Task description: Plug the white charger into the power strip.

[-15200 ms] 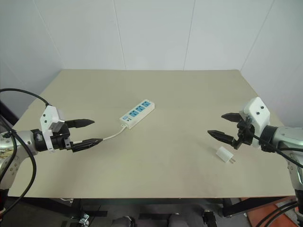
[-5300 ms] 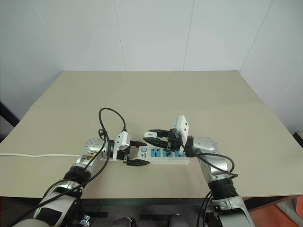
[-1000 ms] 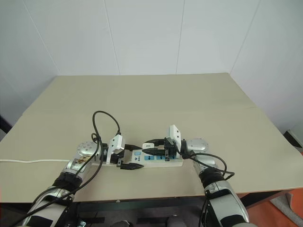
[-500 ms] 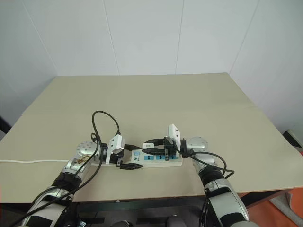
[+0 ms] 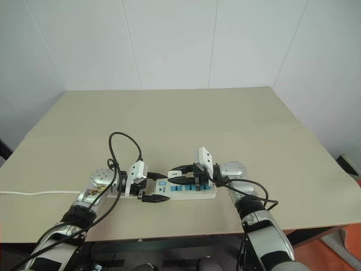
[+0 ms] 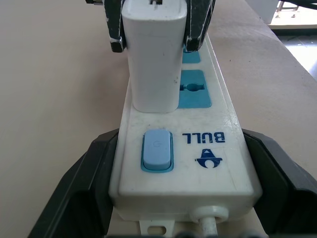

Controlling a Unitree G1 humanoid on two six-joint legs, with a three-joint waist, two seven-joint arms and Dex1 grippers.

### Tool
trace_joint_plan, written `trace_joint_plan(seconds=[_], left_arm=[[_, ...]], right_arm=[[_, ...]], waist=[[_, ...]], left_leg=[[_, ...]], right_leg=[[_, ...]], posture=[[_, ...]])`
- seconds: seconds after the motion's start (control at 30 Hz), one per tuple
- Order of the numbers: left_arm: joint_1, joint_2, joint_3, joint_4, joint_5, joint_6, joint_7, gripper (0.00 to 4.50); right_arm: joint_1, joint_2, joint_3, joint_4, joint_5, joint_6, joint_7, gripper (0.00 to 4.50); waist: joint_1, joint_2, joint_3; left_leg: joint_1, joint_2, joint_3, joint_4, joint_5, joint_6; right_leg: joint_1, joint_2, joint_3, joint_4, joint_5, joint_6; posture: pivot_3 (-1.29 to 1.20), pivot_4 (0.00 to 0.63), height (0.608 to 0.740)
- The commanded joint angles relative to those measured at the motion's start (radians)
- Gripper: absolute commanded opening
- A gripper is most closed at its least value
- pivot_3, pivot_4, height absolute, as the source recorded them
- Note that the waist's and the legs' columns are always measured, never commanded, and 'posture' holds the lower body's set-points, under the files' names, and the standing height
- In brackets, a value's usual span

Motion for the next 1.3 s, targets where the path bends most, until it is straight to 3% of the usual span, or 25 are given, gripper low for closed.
trace_joint_plan(seconds=[0.03,0.3,0.5,0.57,0.63,0.8,0.97,1.3], left_arm=[[-0.009,0.016,0.007,-0.042,-0.013,-0.014,-0.022,3.28],[-0.019,0.007,0.005,-0.028,-0.013,-0.012,-0.022,3.28],[-0.034,-0.009,0.003,-0.004,-0.009,-0.010,-0.015,3.28],[-0.039,-0.016,0.001,0.006,-0.002,-0.012,-0.008,4.01],[-0.047,-0.023,0.002,0.011,-0.007,-0.003,-0.018,4.46],[-0.051,-0.004,0.013,-0.026,-0.032,0.007,-0.071,4.46],[-0.023,0.074,0.053,-0.156,-0.097,0.055,-0.127,4.46],[0.084,0.343,0.244,-0.378,-0.241,0.225,-0.129,4.46]], right_arm=[[0.044,-0.006,0.048,0.056,-0.092,0.027,-0.010,1.85],[0.068,-0.018,0.027,0.014,-0.103,0.027,-0.030,4.35],[0.086,-0.082,-0.001,-0.097,-0.073,0.073,-0.012,4.35],[0.098,-0.122,-0.020,-0.167,-0.050,0.104,0.004,4.38],[0.116,-0.169,-0.042,-0.242,-0.025,0.135,0.022,4.38],[0.178,-0.273,-0.092,-0.398,0.037,0.214,0.049,4.38],[0.224,-0.355,-0.157,-0.498,0.083,0.261,0.036,4.38],[0.360,-0.548,-0.360,-0.607,0.165,0.307,0.005,4.38]], waist=[[0.000,0.000,0.000],[0.001,0.000,0.000],[0.005,0.000,0.000],[0.009,0.000,0.000],[0.016,0.000,0.001],[0.023,0.000,0.004],[0.022,0.001,0.010],[0.027,0.001,0.022]], left_leg=[[0.000,0.000,0.000,0.000,0.000,0.000],[-0.002,0.000,0.000,0.000,0.000,0.000],[-0.003,0.000,0.000,0.000,0.000,0.000],[-0.004,0.000,0.000,0.000,0.000,0.000],[-0.005,-0.001,0.000,0.000,0.000,0.000],[-0.008,-0.001,0.001,0.000,0.000,0.000],[-0.009,0.000,0.001,0.000,0.000,0.000],[-0.010,0.000,0.001,0.000,0.000,0.000]], right_leg=[[0.000,0.000,0.000,0.000,0.000,0.000],[-0.001,0.000,0.000,0.000,0.000,0.000],[-0.002,0.000,0.000,-0.001,0.000,0.000],[-0.003,0.000,0.000,-0.001,0.000,0.000],[-0.003,-0.001,0.000,-0.001,0.000,0.000],[-0.006,-0.001,0.000,-0.001,0.000,0.000],[-0.008,-0.001,0.000,-0.001,0.000,0.000],[-0.009,-0.001,0.000,-0.002,-0.001,-0.001]], posture=[[0.00,0.150,0.740],[0.00,0.150,0.740],[0.00,0.150,0.740],[0.00,0.150,0.740],[0.00,0.150,0.740],[0.00,0.150,0.740],[0.00,0.150,0.740],[0.00,0.150,0.740]])
